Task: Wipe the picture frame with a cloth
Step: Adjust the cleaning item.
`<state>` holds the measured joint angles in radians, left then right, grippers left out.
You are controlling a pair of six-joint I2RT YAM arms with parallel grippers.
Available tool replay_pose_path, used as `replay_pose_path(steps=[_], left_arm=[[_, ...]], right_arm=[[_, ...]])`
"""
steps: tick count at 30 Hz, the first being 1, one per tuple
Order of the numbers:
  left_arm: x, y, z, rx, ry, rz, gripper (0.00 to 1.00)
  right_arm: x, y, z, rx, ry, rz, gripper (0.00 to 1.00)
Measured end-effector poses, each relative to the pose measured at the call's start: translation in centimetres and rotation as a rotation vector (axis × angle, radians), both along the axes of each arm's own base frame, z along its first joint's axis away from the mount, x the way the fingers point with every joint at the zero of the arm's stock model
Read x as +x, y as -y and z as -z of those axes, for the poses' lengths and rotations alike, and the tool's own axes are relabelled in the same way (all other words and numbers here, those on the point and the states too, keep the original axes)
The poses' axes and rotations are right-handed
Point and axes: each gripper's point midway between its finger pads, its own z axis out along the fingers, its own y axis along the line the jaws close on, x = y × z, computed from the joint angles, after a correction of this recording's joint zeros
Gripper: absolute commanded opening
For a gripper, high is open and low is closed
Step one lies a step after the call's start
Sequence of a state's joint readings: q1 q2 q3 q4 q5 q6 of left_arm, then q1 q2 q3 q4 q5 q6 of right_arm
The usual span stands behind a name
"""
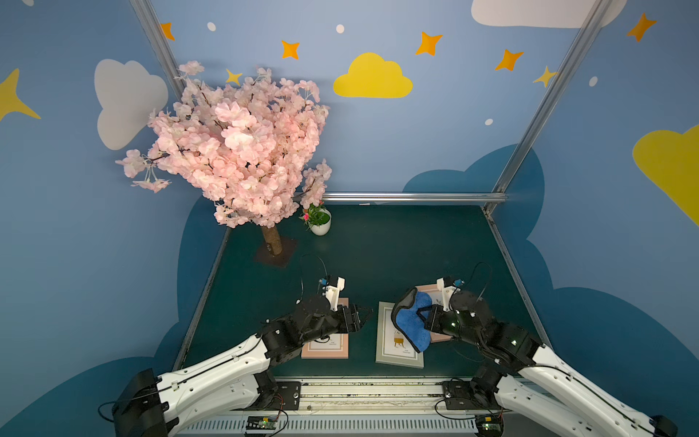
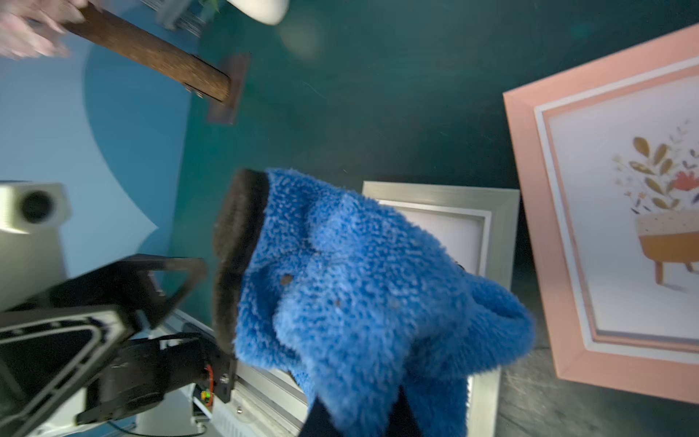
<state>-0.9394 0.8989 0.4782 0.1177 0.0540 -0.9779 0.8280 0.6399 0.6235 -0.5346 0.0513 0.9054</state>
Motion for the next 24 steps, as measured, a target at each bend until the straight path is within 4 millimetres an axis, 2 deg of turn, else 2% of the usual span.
replay_pose_path(steps=[9,13,20,24], left_arm=[[-1.1,4.1,-2.8,-0.148,0.099,0.117,0.87],[-0.3,4.7,-3.5,-0.198,0.115,0.09,0.87],[0.5,5.2,-3.0,-0.239,0.09,0.051,0.87],[0.7,5.6,-3.5,-0.274,0.089,0.048,0.86]], right_arm=[[0.8,-1.2,-3.1,0.103,0.035,0.013,0.0],[1.3,-2.1,-4.4,0.155,0.051,0.007,0.0],[1.7,-3.6,-5.6,0.221,0.057,-0.016,0.0],[1.9,-4.5,-6.3,0.26,0.065,-0.041,0.0]])
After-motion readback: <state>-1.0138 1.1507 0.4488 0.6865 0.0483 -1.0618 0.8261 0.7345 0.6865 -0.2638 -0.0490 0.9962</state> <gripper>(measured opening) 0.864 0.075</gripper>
